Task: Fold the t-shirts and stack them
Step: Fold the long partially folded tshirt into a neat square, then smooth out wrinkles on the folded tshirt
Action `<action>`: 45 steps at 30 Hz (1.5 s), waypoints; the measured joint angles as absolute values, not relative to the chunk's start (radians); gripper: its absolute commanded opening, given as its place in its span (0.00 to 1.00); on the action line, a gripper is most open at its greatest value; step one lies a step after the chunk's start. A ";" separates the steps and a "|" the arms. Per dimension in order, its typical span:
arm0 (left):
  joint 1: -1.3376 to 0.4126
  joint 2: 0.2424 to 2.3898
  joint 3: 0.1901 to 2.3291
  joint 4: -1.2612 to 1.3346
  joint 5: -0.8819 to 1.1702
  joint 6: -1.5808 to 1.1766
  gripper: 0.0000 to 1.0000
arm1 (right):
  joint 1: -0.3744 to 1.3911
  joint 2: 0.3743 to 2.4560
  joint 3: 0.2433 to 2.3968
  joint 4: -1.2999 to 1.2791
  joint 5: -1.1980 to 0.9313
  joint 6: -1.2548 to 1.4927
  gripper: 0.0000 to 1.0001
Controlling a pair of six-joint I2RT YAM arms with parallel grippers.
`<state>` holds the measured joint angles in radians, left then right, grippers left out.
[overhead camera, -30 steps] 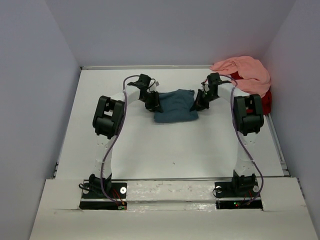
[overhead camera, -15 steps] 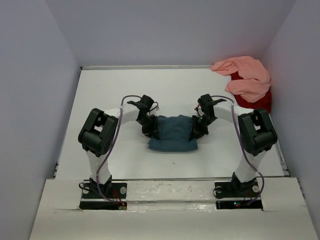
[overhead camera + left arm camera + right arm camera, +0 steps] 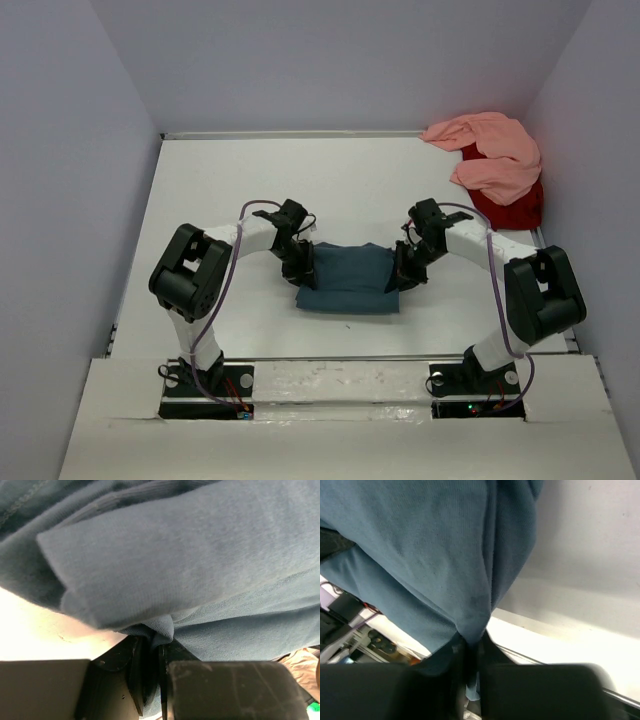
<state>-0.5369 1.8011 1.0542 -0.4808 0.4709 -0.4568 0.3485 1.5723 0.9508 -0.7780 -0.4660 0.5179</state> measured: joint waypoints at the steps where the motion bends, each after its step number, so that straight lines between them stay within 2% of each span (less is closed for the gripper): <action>1: -0.537 1.801 1.054 -0.481 0.471 -0.458 0.24 | 0.348 1.572 0.947 -0.779 -0.466 0.521 0.28; 2: -0.537 1.801 1.054 -0.481 0.471 -0.458 0.27 | 0.349 1.572 0.945 -0.778 -0.466 0.518 0.38; 3: -0.538 1.801 1.054 -0.482 0.468 -0.455 0.36 | 0.350 1.572 0.945 -0.780 -0.466 0.518 0.51; 4: -0.537 1.801 1.054 -0.486 0.463 -0.455 0.43 | 0.349 1.572 0.945 -0.786 -0.460 0.516 0.57; 6: -0.535 1.801 1.054 -0.495 0.454 -0.455 0.54 | 0.348 1.576 0.944 -0.799 -0.444 0.513 0.60; 7: -0.535 1.801 1.054 -0.500 0.459 -0.458 0.66 | 0.346 1.578 0.943 -0.803 -0.439 0.509 0.65; 9: -0.535 1.786 1.053 -0.503 0.462 -0.463 0.73 | 0.347 1.579 0.940 -0.806 -0.434 0.506 0.66; 10: -0.535 1.777 1.051 -0.502 0.457 -0.466 0.80 | 0.347 1.579 0.940 -0.810 -0.426 0.501 0.66; 14: -0.535 1.763 1.044 -0.497 0.463 -0.473 0.88 | 0.347 1.579 0.944 -0.829 -0.400 0.491 0.65; 21: -0.536 1.757 1.048 -0.507 0.455 -0.477 0.91 | 0.347 1.579 1.065 -0.910 -0.351 0.467 0.64; 23: -0.537 1.755 1.052 -0.519 0.438 -0.477 0.91 | 0.347 1.579 1.122 -0.927 -0.348 0.462 0.60; 24: -0.537 1.752 1.058 -0.536 0.410 -0.476 0.90 | 0.347 1.579 1.144 -0.934 -0.349 0.460 0.37; 25: -0.537 1.751 1.058 -0.539 0.404 -0.475 0.90 | 0.347 1.579 1.163 -0.936 -0.352 0.459 0.22; 26: -0.536 1.745 1.063 -0.553 0.377 -0.473 0.89 | 0.347 1.579 1.180 -0.934 -0.364 0.454 0.07; 27: -0.535 1.739 1.068 -0.568 0.357 -0.472 0.87 | 0.347 1.578 1.190 -0.934 -0.381 0.456 0.00; 29: -0.527 1.723 1.077 -0.591 0.324 -0.472 0.83 | 0.347 1.578 1.188 -0.926 -0.414 0.466 0.00; 30: -0.518 1.706 1.084 -0.604 0.307 -0.471 0.77 | 0.347 1.578 1.182 -0.916 -0.433 0.475 0.00; 31: -0.504 1.689 1.088 -0.613 0.292 -0.469 0.64 | 0.347 1.576 1.159 -0.880 -0.475 0.491 0.00; 33: -0.457 1.647 1.100 -0.630 0.274 -0.460 0.49 | 0.347 1.570 1.120 -0.830 -0.521 0.515 0.00; 34: -0.429 1.626 1.108 -0.637 0.260 -0.458 0.36 | 0.347 1.567 1.091 -0.791 -0.561 0.538 0.00; 38: -0.348 1.582 1.147 -0.651 0.243 -0.441 0.03 | 0.347 1.566 1.007 -0.657 -0.668 0.602 0.00; 39: -0.340 1.581 1.157 -0.652 0.244 -0.438 0.00 | 0.347 1.567 0.987 -0.612 -0.698 0.622 0.00; 45: -0.346 1.581 1.168 -0.633 0.318 -0.436 0.00 | 0.347 1.633 0.949 -0.401 -0.811 0.700 0.00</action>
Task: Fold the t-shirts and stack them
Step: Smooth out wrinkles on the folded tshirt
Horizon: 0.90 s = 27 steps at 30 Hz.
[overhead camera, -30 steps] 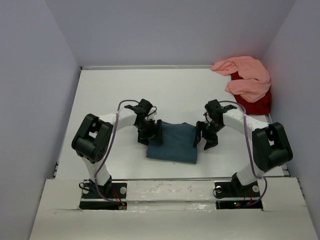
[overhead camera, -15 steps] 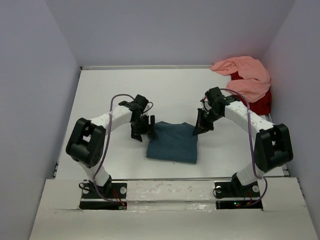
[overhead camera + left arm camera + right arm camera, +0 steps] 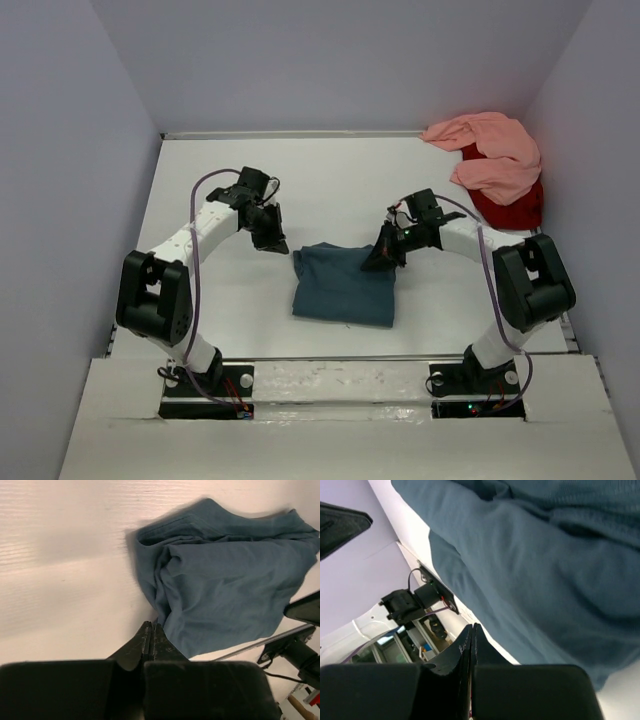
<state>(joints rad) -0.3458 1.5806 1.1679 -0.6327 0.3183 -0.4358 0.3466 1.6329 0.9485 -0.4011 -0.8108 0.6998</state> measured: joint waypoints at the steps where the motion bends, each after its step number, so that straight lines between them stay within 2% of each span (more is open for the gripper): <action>1: -0.346 1.580 1.168 -0.624 0.337 -0.436 0.00 | 0.347 1.654 0.949 -0.366 -0.824 0.710 0.00; 10: -0.374 1.579 1.168 -0.552 0.481 -0.445 0.00 | 0.347 1.772 0.949 -0.195 -0.870 0.750 0.00; 22: -0.538 1.590 1.193 -0.490 0.585 -0.483 0.00 | 0.361 1.864 0.983 -0.255 -0.726 0.647 0.00; 27: -0.551 1.597 1.184 -0.467 0.599 -0.497 0.00 | 0.361 1.865 0.987 -0.257 -0.706 0.634 0.00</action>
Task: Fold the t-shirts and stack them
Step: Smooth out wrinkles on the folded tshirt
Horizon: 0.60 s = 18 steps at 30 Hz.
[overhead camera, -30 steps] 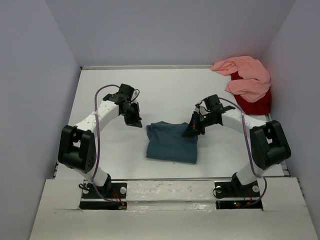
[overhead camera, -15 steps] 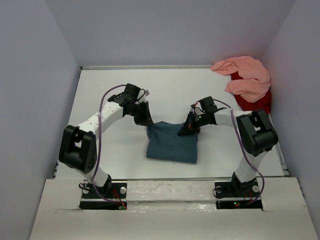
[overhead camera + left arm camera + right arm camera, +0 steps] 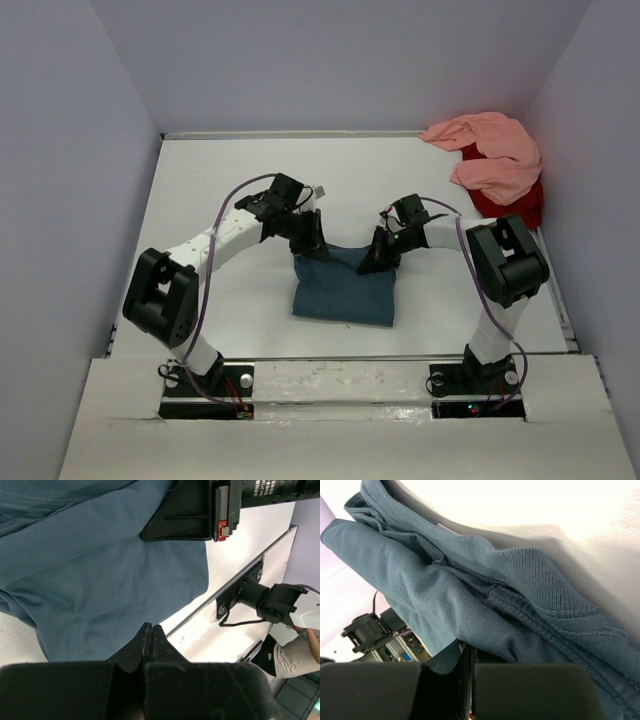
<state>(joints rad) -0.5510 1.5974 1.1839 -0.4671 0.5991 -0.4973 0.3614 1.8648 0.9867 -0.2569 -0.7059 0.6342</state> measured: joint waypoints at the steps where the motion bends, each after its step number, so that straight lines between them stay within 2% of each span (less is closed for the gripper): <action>1: -0.551 1.597 1.173 -0.455 0.597 -0.499 0.00 | 0.363 1.865 0.987 -0.258 -0.703 0.632 0.00; 8: -0.551 1.623 1.087 -0.383 0.535 -0.498 0.00 | 0.368 1.865 0.994 -0.263 -0.694 0.629 0.00; 18: -0.551 1.757 1.087 -0.222 0.474 -0.487 0.00 | 0.368 1.865 0.994 -0.266 -0.690 0.626 0.00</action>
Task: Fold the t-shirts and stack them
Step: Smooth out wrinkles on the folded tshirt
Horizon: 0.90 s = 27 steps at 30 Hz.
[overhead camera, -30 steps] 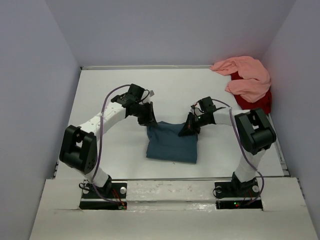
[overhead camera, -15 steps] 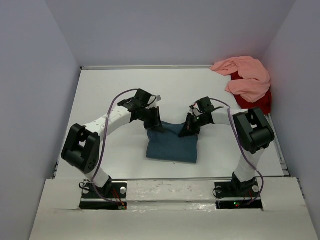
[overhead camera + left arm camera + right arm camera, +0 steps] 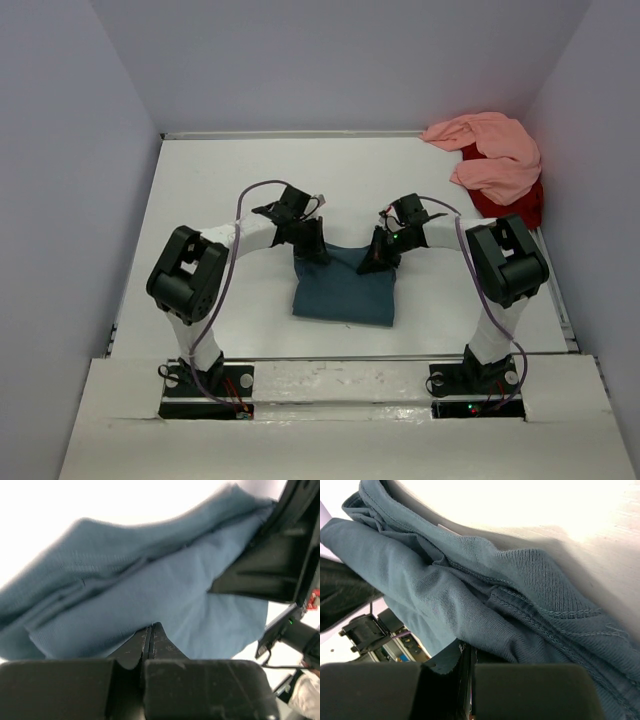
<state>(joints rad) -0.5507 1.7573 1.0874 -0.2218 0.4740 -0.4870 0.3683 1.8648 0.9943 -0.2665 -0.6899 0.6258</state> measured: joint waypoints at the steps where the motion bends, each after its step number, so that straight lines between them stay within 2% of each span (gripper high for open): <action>1: -0.551 1.774 1.089 -0.199 0.466 -0.487 0.00 | 0.368 1.865 0.994 -0.268 -0.690 0.625 0.00; 17: -0.556 1.856 1.100 -0.098 0.329 -0.477 0.00 | 0.376 1.865 1.001 -0.277 -0.688 0.624 0.00; 27: -0.490 1.734 1.164 -0.303 0.148 -0.434 0.00 | 0.376 1.865 1.002 -0.276 -0.688 0.619 0.00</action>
<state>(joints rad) -0.4896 1.7336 1.1637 -0.3031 0.1482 -0.4343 0.3756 1.8648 1.0016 -0.2764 -0.6876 0.6186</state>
